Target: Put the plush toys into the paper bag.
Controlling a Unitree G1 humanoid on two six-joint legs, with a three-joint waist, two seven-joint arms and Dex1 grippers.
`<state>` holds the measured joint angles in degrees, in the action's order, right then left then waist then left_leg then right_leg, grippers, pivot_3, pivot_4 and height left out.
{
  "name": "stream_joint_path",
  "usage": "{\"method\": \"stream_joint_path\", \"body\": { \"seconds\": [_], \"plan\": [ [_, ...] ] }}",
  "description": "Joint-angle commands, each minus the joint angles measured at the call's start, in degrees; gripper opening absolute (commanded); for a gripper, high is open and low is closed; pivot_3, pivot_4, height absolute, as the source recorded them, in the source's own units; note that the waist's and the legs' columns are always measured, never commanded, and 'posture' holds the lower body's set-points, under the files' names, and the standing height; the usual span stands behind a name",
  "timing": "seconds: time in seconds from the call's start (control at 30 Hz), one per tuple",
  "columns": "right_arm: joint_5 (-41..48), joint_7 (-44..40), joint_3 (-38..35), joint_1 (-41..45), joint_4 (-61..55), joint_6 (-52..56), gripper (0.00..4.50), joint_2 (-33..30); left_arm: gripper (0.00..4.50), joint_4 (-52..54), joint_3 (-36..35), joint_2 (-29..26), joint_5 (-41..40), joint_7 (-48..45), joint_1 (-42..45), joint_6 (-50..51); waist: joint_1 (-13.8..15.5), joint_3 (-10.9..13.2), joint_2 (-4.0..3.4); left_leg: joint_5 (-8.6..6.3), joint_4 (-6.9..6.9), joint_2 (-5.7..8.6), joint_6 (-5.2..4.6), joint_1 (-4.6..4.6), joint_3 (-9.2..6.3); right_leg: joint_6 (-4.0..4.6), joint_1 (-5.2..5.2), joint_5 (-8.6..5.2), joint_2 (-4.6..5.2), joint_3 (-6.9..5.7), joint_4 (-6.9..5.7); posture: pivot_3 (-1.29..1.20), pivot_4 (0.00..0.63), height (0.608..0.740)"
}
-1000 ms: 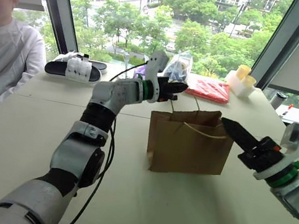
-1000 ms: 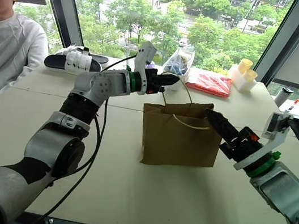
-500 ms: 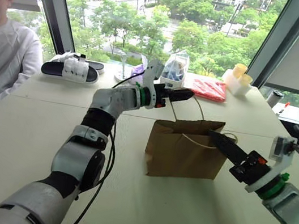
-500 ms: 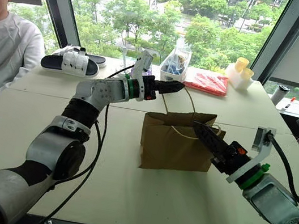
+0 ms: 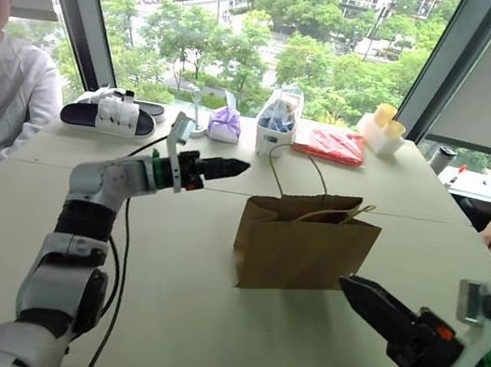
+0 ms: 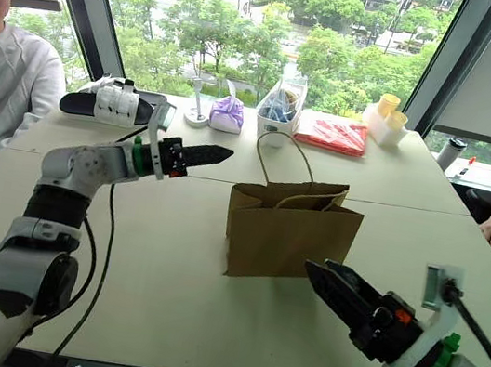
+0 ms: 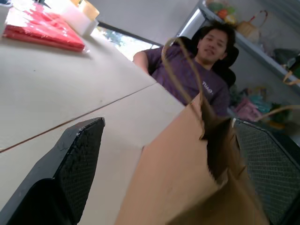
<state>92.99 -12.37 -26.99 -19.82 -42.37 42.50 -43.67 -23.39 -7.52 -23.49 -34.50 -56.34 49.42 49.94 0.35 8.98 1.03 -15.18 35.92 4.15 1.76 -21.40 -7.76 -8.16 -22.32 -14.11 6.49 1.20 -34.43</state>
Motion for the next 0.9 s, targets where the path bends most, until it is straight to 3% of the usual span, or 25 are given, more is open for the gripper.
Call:
{"method": "stream_joint_path", "body": {
  "seconds": [0.03, 0.17, 0.27, 0.53, 0.9],
  "plan": [
    [-7.73, -0.12, 5.99, 3.54, -0.72, -0.01, 2.08, -0.34, 4.5, 5.56, 2.19, -1.96, 2.07, -2.61, -4.46, -5.2, 0.29, 0.0, 0.0, 0.01, 0.0, 0.0, 0.01, -0.01, 0.0, 0.01, 0.0, 0.0, 0.0, 0.0, 0.05, 0.0, 0.15, 0.74],
    [-14.51, 1.69, 17.19, 13.4, 2.21, 1.44, 0.02, 2.51, 4.5, 10.65, 3.02, -2.81, 1.72, -4.81, -9.67, -8.48, 0.38, -0.01, 0.02, 0.0, -0.01, -0.01, 0.02, -0.04, -0.01, 0.04, -0.01, 0.0, 0.02, 0.01, 0.11, 0.0, 0.15, 0.74],
    [-17.59, 3.0, 20.87, 18.99, 5.45, 2.91, 0.02, 3.75, 4.5, 11.73, 4.85, -1.12, 2.06, -5.81, -8.24, -10.19, 0.94, -0.01, 0.02, 0.03, 0.02, 0.0, 0.06, -0.12, -0.13, 0.07, 0.01, 0.01, 0.1, -0.08, 0.13, 0.0, 0.15, 0.74],
    [-24.35, 1.56, 22.0, 27.33, 13.6, 4.6, 0.02, 4.71, 4.5, 7.45, 12.62, 0.83, 7.44, -13.44, -4.87, -19.7, 0.42, -0.02, 0.02, 0.03, -0.06, 0.13, 0.06, -0.09, 0.07, 0.04, -0.02, 0.03, 0.15, -0.06, 0.16, 0.0, 0.15, 0.74],
    [-33.76, 2.0, 24.32, 32.76, 18.11, 5.84, 0.02, 10.75, 4.5, 11.7, 14.51, 1.57, 6.74, -15.15, -6.08, -17.96, -0.07, -0.03, 0.0, 0.03, -0.06, 0.06, 0.05, -0.08, -0.01, 0.03, -0.08, 0.04, 0.06, -0.07, 0.08, 0.0, 0.15, 0.74]
  ]
}}
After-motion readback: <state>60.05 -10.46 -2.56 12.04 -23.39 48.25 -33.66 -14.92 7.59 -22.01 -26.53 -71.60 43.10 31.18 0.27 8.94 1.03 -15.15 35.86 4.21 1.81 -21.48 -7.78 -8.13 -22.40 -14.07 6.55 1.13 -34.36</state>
